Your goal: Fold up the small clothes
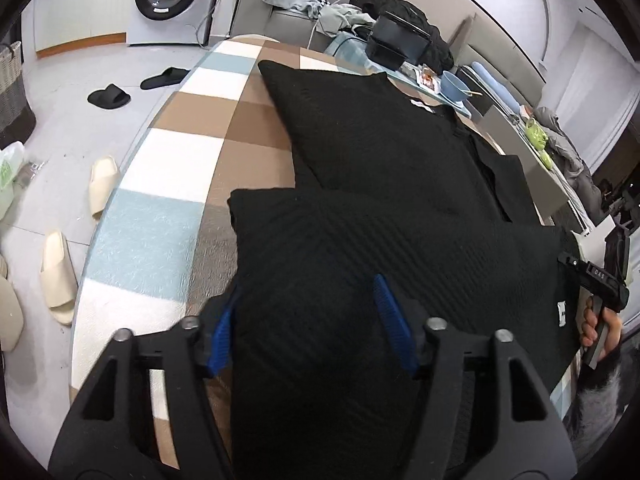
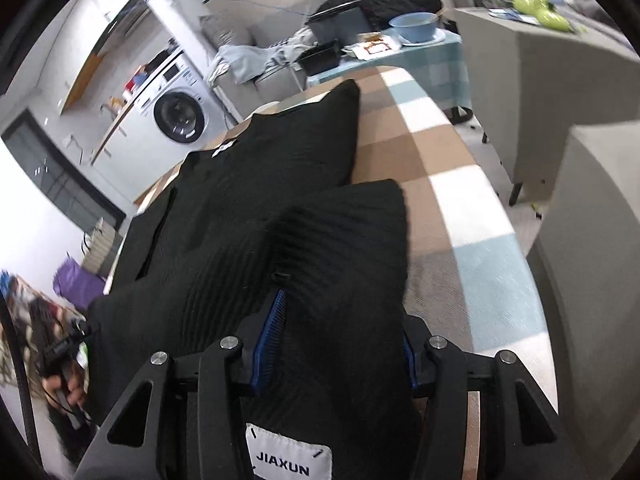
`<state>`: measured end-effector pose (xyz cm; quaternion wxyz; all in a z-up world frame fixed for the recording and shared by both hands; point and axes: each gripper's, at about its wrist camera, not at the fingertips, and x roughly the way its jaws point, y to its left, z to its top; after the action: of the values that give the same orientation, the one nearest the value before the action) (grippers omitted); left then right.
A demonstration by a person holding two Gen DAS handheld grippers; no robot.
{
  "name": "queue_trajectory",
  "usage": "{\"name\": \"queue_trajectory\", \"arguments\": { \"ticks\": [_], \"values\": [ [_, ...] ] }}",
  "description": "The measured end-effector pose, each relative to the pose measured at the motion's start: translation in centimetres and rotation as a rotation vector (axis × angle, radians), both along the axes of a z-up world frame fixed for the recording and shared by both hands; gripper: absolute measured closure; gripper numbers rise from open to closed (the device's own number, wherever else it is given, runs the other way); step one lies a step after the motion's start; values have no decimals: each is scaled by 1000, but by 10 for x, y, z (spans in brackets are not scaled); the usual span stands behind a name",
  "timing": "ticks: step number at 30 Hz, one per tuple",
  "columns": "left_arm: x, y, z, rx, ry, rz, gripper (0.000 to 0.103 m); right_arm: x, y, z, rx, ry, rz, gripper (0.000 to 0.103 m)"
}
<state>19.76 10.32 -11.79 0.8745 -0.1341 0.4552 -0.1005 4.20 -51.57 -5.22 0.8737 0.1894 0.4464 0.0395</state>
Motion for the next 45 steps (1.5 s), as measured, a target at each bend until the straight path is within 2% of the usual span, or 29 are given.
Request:
{"name": "queue_trajectory", "arguments": {
  "ticks": [2, 5, 8, 12, 16, 25, 28, 30, 31, 32, 34, 36, 37, 38, 41, 45],
  "values": [
    [1, -2, 0, 10, -5, 0, 64, 2, 4, -1, -11, -2, 10, 59],
    [2, 0, -1, -7, -4, -2, 74, 4, 3, -4, -8, -3, 9, 62],
    [0, -2, -1, -3, -5, -11, 79, 5, 4, -5, -10, -3, 12, 66],
    [-4, -5, 1, 32, -9, -31, 81, 2, 11, -6, -32, 8, 46, 74],
    [-14, -6, 2, 43, -4, -45, 81, -5, 13, -9, -8, 20, 69, 81],
    [-54, -7, 9, 81, -7, -57, 81, -20, 18, -9, 10, 27, 86, 82],
    [-64, -2, 10, 62, -12, -44, 81, -26, 18, -7, 15, 19, 90, 82],
    [-65, 2, 10, 34, -12, -30, 81, -27, 15, -6, 13, 19, 77, 81],
    [-65, 4, 10, 16, -7, -19, 80, -26, 12, -6, 20, 19, 62, 77],
    [-65, 5, 10, 4, -4, -12, 79, -24, 8, -5, 33, 15, 50, 66],
    [-66, 11, 12, -24, -8, 10, 78, -22, -2, -4, 67, -6, 14, 54],
    [-68, 15, 15, -37, -21, 33, 70, -19, -6, -3, 100, -20, 7, 52],
    [-68, 17, 17, -42, -27, 44, 60, -16, -6, -3, 108, -21, 5, 47],
    [-68, 19, 18, -49, -33, 59, 52, -12, -6, -3, 104, -21, 3, 46],
    [-65, 22, 22, -80, -50, 90, 44, -2, -3, -5, 92, -19, 6, 46],
    [-54, 23, 20, -84, -30, 112, 43, 10, 5, -8, 67, -9, 7, 46]
  ]
}}
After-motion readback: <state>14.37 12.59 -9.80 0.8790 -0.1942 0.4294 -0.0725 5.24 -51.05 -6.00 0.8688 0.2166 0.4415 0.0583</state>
